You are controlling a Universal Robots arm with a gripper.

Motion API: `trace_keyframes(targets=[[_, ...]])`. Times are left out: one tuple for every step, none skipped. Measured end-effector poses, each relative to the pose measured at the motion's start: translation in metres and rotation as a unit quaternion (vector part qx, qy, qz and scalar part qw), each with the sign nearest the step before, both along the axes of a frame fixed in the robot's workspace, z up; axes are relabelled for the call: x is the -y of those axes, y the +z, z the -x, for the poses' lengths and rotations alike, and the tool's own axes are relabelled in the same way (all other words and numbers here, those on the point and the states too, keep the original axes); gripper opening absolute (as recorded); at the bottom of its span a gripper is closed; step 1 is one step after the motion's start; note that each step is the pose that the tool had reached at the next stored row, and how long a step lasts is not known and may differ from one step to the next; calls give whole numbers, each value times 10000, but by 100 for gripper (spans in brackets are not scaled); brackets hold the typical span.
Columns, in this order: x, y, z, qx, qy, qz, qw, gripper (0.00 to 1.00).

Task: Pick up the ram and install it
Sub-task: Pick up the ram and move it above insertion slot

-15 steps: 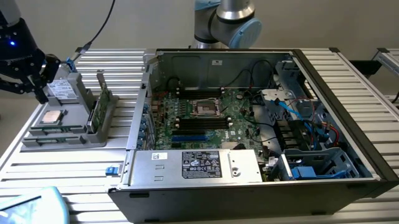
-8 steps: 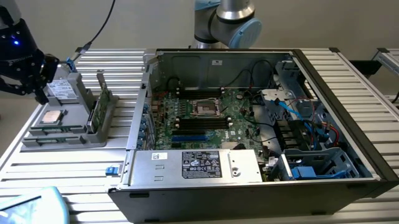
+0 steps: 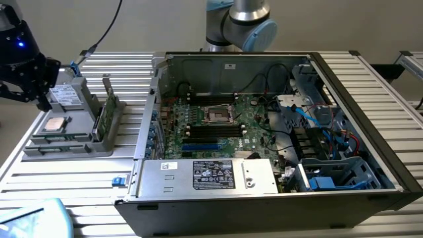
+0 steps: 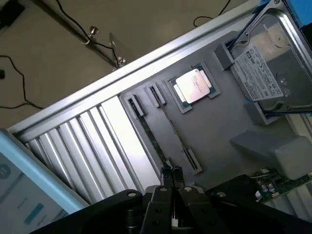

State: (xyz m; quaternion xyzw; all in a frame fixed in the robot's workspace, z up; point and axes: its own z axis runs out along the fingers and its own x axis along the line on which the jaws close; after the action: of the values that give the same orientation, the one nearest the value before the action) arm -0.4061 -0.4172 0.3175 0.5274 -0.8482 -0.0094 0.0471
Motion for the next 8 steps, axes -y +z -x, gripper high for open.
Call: trace_keyframes(targets=[[0, -1, 0, 0, 90, 0, 10000, 10], [0, -2, 0, 0, 179, 0, 9998, 10], [0, -3, 0, 0, 273, 0, 9996, 10], [0, -4, 0, -1, 363, 0, 9993, 10], [0, -5, 0, -1, 452, 1, 9990, 10], [0, -7, 0, -1, 545, 0, 9985, 10], [0, -8, 0, -1, 634, 0, 9980, 10], [0, -9, 0, -1, 727, 0, 9974, 10]])
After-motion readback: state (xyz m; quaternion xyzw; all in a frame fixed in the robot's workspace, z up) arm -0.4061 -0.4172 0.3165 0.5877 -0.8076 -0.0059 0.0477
